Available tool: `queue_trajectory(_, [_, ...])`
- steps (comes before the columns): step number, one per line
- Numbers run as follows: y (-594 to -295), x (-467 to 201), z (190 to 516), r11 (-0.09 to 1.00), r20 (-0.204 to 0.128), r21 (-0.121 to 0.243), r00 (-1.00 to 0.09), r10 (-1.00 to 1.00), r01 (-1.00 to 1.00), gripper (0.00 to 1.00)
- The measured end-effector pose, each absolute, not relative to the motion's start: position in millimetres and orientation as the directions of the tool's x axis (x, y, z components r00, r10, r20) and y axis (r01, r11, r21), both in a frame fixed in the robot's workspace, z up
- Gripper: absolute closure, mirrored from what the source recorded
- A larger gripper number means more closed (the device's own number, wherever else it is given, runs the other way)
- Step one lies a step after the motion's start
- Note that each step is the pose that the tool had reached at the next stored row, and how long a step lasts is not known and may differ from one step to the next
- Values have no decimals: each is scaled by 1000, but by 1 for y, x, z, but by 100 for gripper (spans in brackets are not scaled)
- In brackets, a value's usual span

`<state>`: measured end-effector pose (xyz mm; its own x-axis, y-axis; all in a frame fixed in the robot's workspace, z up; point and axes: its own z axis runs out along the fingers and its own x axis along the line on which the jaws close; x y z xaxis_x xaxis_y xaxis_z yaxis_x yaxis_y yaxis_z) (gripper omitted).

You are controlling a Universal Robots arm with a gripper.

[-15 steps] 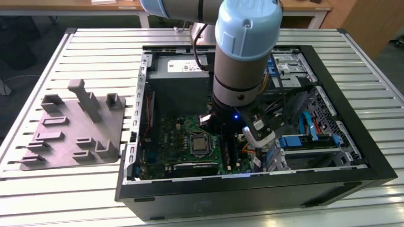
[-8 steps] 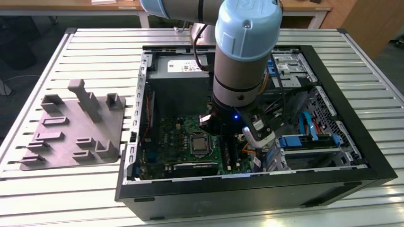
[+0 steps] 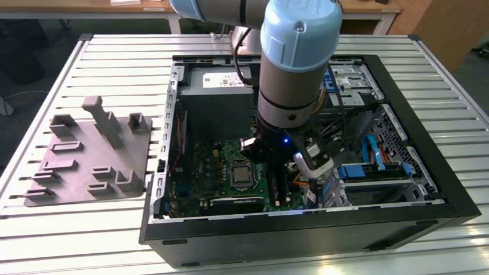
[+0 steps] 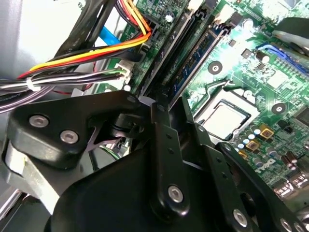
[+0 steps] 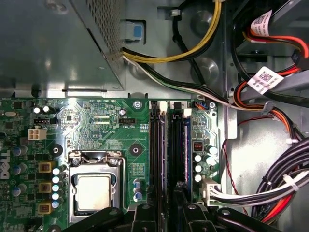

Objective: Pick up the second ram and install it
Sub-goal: 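Insert the second ram into the second slot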

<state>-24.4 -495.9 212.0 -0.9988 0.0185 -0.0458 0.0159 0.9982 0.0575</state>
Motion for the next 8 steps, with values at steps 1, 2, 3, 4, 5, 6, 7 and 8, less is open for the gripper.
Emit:
queue_trajectory(1, [-496,-24,215,998,-46,57,-999,18,16,73])
queue_trajectory(2, [-496,-24,218,998,-46,57,-999,18,16,73])
queue_trajectory(3, [-496,-24,221,998,-46,56,-999,18,16,73])
queue_trajectory(4, [-496,-24,226,998,-46,56,-999,18,16,73])
queue_trajectory(5, [-496,-24,230,998,-46,56,-999,18,16,73])
queue_trajectory(6, [-496,-24,234,998,-46,56,-999,18,16,73])
queue_trajectory(7, [-496,-24,237,998,-46,56,-999,18,16,73])
queue_trajectory(8, [-496,-24,239,998,-46,56,-999,18,16,73])
